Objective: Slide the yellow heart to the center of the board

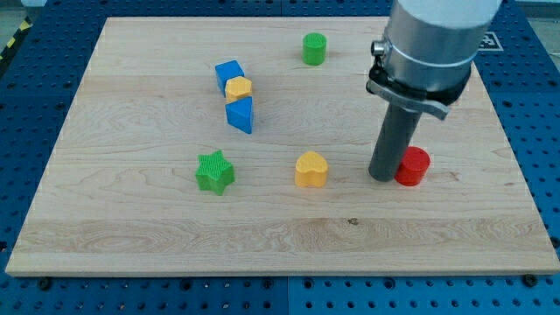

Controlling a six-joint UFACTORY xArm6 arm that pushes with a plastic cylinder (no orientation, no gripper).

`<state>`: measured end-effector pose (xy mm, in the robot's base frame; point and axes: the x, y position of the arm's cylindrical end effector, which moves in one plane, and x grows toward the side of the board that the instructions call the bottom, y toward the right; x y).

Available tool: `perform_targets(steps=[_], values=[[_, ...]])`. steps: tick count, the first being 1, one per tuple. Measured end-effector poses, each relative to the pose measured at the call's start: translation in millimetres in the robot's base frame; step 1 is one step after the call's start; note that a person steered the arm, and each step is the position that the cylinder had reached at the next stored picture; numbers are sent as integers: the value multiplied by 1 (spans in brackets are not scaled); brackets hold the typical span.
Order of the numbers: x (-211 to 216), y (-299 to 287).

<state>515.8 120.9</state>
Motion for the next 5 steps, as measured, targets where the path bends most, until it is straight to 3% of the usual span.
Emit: perform_targets(steps=[1, 5], values=[[18, -3], [7, -117]])
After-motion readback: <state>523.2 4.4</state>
